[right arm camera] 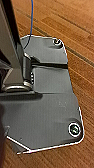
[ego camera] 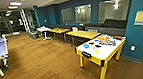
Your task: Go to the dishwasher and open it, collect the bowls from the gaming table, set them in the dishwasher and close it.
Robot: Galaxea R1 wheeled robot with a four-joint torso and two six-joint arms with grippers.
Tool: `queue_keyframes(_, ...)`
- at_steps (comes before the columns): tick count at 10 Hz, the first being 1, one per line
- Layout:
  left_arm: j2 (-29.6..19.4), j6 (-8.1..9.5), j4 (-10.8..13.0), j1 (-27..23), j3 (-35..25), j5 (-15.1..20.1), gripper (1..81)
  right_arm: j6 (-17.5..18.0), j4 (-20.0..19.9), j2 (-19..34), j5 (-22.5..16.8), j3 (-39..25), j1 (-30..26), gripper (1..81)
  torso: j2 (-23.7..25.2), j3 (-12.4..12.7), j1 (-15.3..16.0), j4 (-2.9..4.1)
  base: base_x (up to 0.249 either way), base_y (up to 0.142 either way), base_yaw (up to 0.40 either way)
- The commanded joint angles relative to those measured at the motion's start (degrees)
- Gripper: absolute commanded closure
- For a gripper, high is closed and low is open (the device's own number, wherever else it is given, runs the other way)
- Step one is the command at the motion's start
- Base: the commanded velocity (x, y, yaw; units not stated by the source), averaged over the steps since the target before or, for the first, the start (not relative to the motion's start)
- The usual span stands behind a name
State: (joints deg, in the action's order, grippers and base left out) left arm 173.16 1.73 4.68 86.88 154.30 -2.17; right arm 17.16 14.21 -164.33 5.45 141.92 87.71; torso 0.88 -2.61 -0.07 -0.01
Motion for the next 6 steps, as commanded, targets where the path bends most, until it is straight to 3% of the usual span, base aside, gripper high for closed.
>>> queue_keyframes(1, 0.0, 0.11, -0.3, -2.5, 0.0, 3.0, 1.0, -0.2, 0.7, 0.5, -2.5, -0.3, -2.8, 1.0, 0.0, 0.0, 0.1, 0.0, 0.0, 0.0, -0.239)
queue_keyframes(6, -0.2, 0.11, -0.4, -2.5, 0.0, 3.0, 1.0, -0.2, 0.7, 0.4, -2.5, -0.3, -2.8, 1.0, 0.0, 0.0, 0.1, 0.0, 0.0, 0.0, -0.24)
